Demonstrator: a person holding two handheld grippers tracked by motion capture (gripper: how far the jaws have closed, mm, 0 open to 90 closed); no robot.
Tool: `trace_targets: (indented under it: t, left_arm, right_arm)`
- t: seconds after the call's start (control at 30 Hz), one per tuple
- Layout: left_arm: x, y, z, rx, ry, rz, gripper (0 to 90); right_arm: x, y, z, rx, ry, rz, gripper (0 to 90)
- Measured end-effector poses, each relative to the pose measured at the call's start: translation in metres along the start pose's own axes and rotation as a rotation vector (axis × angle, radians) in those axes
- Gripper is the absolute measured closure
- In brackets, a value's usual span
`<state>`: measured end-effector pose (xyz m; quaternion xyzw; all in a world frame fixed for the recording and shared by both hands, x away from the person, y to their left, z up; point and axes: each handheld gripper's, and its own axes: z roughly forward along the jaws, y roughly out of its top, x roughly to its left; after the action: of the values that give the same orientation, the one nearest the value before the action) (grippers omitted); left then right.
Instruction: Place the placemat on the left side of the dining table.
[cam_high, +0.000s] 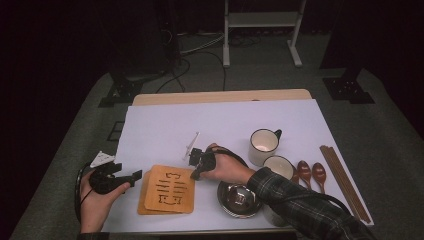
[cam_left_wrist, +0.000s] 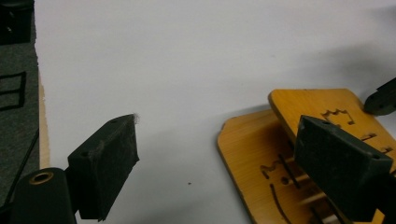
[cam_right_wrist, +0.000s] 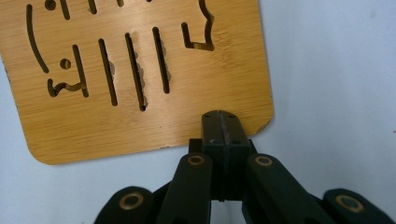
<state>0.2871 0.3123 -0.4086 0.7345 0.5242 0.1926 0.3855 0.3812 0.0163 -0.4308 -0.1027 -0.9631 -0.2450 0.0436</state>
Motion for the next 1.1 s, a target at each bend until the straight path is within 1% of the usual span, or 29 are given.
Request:
trace_targets:
  t: [0.37,0.4,0.67,0.7,0.8,0.87,0.93,1.1]
  left_arm:
    - [-0.010,0.001,-0.005,-0.011,-0.032,0.005,12.3]
    - [-0.011,0.001,-0.005,-0.007,-0.033,0.007,12.3]
    - [-0.021,0.000,0.002,0.005,-0.071,0.019,11.6]
    - [-0.022,-0.001,0.003,0.009,-0.075,0.016,11.6]
    - [-0.026,-0.003,0.006,0.022,-0.088,0.026,11.4]
    - [-0.029,-0.004,0.008,0.019,-0.102,0.021,11.4]
    - [-0.032,-0.005,0.010,0.027,-0.107,0.031,11.4]
    - [-0.038,-0.007,0.016,0.046,-0.126,0.038,11.4]
  right_arm:
    - [0.000,0.000,0.000,0.003,-0.003,-0.010,89.4]
    - [0.000,0.000,0.000,0.003,-0.003,-0.009,89.5]
    - [0.000,0.000,0.000,0.003,-0.006,-0.014,89.4]
    - [0.000,0.000,0.000,0.003,-0.006,-0.014,89.4]
    - [0.000,0.000,0.000,0.003,-0.004,-0.013,89.4]
    - [0.000,0.000,0.000,0.004,-0.005,-0.013,89.4]
    - [0.000,0.000,0.000,0.004,-0.005,-0.014,89.4]
    - [0.000,0.000,0.000,0.004,-0.005,-0.016,89.4]
